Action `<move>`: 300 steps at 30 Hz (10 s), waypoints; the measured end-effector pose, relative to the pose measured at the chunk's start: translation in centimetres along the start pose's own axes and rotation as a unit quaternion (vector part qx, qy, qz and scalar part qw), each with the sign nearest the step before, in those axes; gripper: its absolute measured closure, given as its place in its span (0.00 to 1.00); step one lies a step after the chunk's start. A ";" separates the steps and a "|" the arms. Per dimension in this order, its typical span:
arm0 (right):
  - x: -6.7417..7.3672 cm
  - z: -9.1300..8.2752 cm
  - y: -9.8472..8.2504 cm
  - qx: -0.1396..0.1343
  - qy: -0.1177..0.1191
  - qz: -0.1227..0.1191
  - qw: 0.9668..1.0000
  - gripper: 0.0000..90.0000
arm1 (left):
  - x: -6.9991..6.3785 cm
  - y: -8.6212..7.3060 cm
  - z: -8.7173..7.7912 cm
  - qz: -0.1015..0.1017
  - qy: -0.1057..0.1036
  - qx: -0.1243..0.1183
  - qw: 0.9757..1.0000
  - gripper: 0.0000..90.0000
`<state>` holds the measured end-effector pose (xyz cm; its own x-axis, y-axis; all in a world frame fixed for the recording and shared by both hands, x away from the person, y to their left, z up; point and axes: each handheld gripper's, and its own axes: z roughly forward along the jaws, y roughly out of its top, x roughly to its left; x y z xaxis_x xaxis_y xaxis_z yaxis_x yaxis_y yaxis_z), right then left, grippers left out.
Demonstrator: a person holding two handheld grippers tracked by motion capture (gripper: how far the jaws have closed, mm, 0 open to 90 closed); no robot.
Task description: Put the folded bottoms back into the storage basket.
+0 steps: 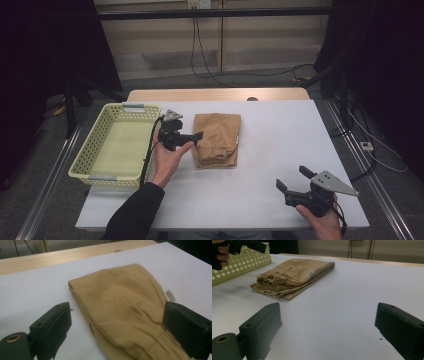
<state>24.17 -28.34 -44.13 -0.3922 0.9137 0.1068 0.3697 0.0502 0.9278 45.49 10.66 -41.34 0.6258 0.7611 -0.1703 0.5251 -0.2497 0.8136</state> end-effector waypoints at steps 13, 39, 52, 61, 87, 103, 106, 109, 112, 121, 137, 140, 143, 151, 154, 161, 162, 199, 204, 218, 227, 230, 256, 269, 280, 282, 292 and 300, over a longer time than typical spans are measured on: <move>0.1 0.2 0.0 0.007 0.005 -0.002 1.000 0.07 | 0.9 0.4 1.4 -0.011 0.015 0.022 1.000 0.14; 0.3 0.5 0.0 0.014 0.010 -0.012 1.000 0.08 | 3.2 -1.3 5.6 -0.106 -0.009 0.108 0.988 0.41; 0.3 0.5 0.0 0.015 0.009 -0.013 1.000 0.08 | 1.9 -0.9 6.4 -0.103 -0.006 0.134 0.986 0.62; 0.4 0.5 -0.1 0.021 0.008 -0.013 1.000 0.08 | 1.5 -1.0 6.6 -0.087 -0.012 0.143 0.986 0.91; 0.1 -0.1 -0.2 0.015 -0.006 -0.005 1.000 0.09 | 0.3 1.4 2.5 -0.030 -0.046 0.019 0.998 0.96; 0.2 0.0 -0.2 0.016 -0.006 -0.007 1.000 0.09 | -1.1 3.4 -0.6 0.021 -0.044 -0.016 0.999 0.96; 0.1 0.0 -0.2 0.016 -0.006 -0.006 1.000 0.09 | -1.2 3.6 -1.0 0.029 -0.042 -0.017 0.999 0.96; 0.1 0.0 -0.2 0.016 -0.006 -0.006 1.000 0.09 | -1.3 3.8 -1.6 0.037 -0.043 -0.019 0.998 0.96; 0.2 0.0 -0.2 0.017 -0.006 -0.005 1.000 0.09 | -1.4 3.9 -2.0 0.045 -0.047 -0.023 0.998 0.96; 0.2 0.0 -0.2 0.017 -0.006 -0.008 1.000 0.07 | -2.0 4.0 -2.7 0.057 -0.050 -0.020 0.997 0.96; 0.3 -0.2 -0.1 0.007 0.000 -0.018 1.000 0.04 | -2.8 4.7 -4.5 0.080 -0.040 -0.017 0.996 0.96; 0.3 -0.2 -0.1 0.006 0.001 -0.018 1.000 0.04 | -2.9 4.6 -5.0 0.084 -0.043 -0.020 0.995 0.96; 0.3 -0.2 -0.1 0.005 0.001 -0.017 1.000 0.04 | -3.1 4.6 -5.3 0.088 -0.044 -0.020 0.995 0.96; 0.4 -0.2 0.0 0.002 0.003 -0.021 1.000 0.04 | -3.2 5.2 -6.4 0.092 -0.040 -0.031 0.994 0.96; 0.4 -0.4 0.0 -0.003 0.006 -0.024 1.000 0.03 | -3.1 5.5 -6.8 0.090 -0.038 -0.031 0.995 0.96; 0.4 -0.4 0.0 -0.003 0.004 -0.019 1.000 0.04 | -3.2 5.6 -7.9 0.096 -0.034 -0.041 0.994 0.96; 0.4 -0.4 0.0 -0.004 0.005 -0.021 1.000 0.04 | -3.1 5.6 -8.1 0.096 -0.033 -0.043 0.994 0.96; 0.5 -0.4 0.0 -0.007 0.009 -0.028 1.000 0.03 | -2.9 6.2 -18.5 0.123 0.001 -0.106 0.987 0.96; 0.6 -0.4 0.0 -0.006 0.009 -0.030 0.999 0.03 | -2.3 6.1 -19.7 0.119 0.004 -0.115 0.986 0.96; 0.6 -0.5 0.0 -0.006 0.005 -0.031 0.999 0.03 | -0.7 5.8 -22.4 0.111 0.026 -0.131 0.985 0.96; 0.7 -0.5 0.1 -0.005 0.006 -0.031 0.999 0.03 | 0.6 5.6 -24.2 0.102 0.034 -0.143 0.984 0.96; 0.7 -0.6 0.0 -0.006 0.008 -0.032 0.999 0.03 | 0.9 5.5 -24.6 0.099 0.036 -0.138 0.985 0.96; 0.8 -0.7 0.1 -0.008 0.006 -0.036 0.999 0.03 | 3.8 3.8 -24.4 0.092 0.093 -0.089 0.987 0.96; 0.8 -0.6 0.0 -0.003 0.006 -0.036 0.999 0.03 | 5.9 2.9 -23.5 0.069 0.093 -0.070 0.991 0.96; 0.9 -0.6 0.0 -0.005 0.008 -0.039 0.999 0.03 | 7.6 2.1 -21.9 0.046 0.100 -0.041 0.993 0.96; 0.8 -0.7 0.0 -0.005 0.005 -0.039 0.999 0.03 | 7.7 2.0 -22.0 0.051 0.101 -0.038 0.993 0.96; 0.9 -0.6 0.0 -0.005 0.006 -0.037 0.999 0.02 | 8.1 1.6 -21.8 0.040 0.104 -0.027 0.993 0.96; 0.9 -0.6 0.0 -0.003 0.006 -0.040 0.999 0.02 | 7.9 1.6 -20.9 0.040 0.106 -0.017 0.993 0.96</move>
<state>23.29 -27.81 -43.83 -0.4308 0.9017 0.0371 0.3318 0.1201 0.9357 39.24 28.76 -29.78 0.5277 0.8493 0.0145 0.4559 -0.2976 0.8388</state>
